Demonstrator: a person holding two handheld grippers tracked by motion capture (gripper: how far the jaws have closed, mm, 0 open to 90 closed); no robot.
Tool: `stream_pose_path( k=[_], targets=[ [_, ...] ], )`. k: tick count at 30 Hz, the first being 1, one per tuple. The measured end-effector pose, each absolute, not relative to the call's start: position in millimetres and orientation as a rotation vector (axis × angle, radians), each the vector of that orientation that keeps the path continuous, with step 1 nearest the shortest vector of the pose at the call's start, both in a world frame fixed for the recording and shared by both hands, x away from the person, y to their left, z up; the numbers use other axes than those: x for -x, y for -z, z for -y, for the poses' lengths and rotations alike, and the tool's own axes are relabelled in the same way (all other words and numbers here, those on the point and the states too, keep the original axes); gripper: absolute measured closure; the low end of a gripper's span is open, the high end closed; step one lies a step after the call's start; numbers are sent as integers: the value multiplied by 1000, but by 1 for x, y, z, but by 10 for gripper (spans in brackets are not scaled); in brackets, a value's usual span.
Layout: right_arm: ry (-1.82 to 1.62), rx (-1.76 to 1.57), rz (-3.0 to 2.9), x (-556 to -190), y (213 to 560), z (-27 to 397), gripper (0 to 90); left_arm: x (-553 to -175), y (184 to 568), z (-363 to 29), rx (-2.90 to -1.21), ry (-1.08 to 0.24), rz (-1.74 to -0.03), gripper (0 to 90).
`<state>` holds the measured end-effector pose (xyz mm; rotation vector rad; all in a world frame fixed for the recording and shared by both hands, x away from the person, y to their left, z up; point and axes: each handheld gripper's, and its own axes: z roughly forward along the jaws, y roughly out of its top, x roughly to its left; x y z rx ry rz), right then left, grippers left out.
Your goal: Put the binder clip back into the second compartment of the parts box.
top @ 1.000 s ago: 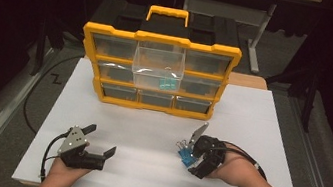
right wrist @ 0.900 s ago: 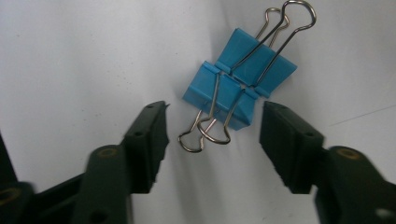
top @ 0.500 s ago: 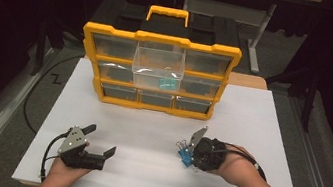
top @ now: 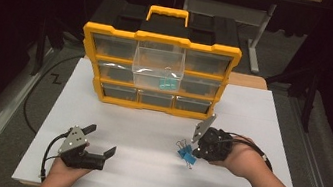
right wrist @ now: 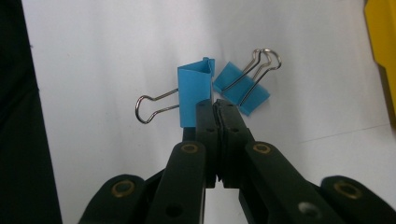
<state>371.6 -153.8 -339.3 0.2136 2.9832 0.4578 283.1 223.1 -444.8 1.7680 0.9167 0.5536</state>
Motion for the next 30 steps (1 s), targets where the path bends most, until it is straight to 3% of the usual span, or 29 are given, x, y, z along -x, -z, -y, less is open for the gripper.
stream_pose_path(
  k=[30],
  targets=[
    [-582,-245,-3001,-396,232,146,900,-282,444,-222,-1790,-570,-894,1]
  ],
)
